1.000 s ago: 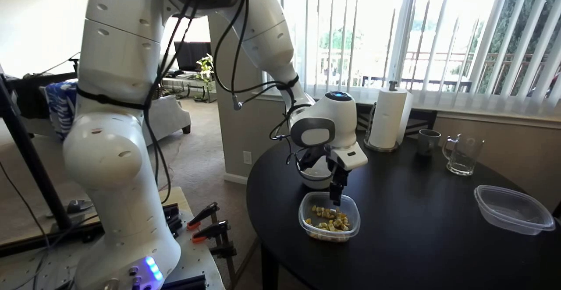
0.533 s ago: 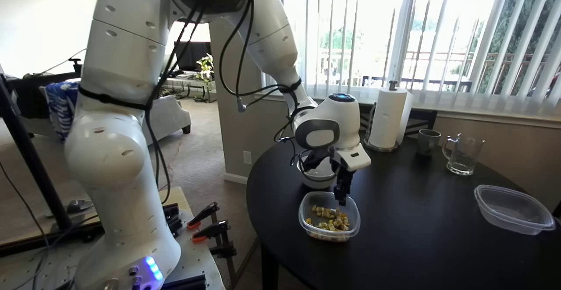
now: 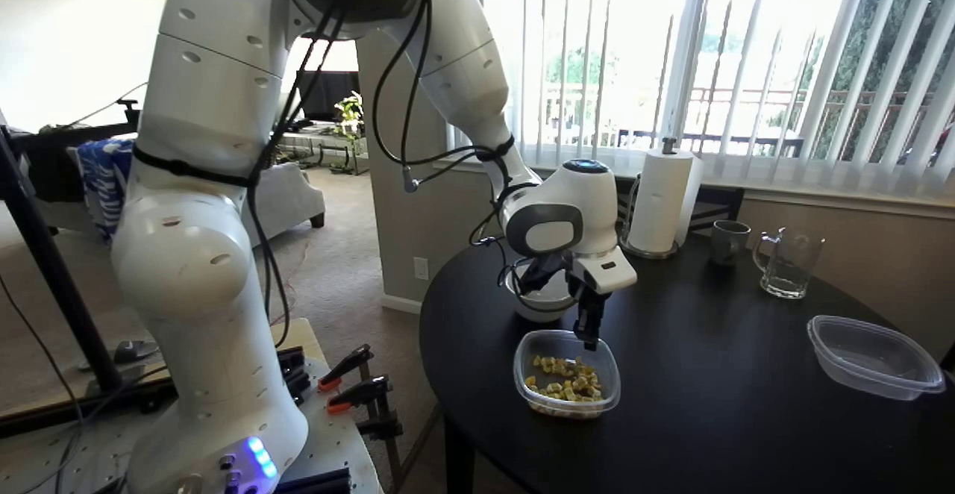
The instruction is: Pour the contents of the lunchbox into the bowl
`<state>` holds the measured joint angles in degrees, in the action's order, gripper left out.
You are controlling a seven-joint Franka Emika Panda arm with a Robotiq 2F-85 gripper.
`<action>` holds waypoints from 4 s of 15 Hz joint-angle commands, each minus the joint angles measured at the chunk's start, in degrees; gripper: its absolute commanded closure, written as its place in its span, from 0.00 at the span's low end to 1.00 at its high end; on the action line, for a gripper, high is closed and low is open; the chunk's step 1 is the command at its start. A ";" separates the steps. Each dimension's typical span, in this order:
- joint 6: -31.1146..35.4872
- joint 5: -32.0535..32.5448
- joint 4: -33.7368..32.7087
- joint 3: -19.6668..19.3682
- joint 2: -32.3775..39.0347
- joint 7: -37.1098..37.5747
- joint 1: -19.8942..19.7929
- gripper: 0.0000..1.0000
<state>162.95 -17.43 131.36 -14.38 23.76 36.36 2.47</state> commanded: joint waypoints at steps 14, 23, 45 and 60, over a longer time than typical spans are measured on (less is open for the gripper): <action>-7.29 22.49 14.11 -6.19 -23.39 18.75 5.56 0.96; -22.96 9.95 14.34 8.89 -40.22 11.19 -0.35 0.96; -9.63 -59.56 3.05 -1.34 -28.24 -41.23 14.78 0.96; -9.10 -84.36 -7.77 -1.98 -16.62 -57.77 15.06 0.96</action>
<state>154.59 -95.80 125.84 -15.64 4.51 -16.55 18.55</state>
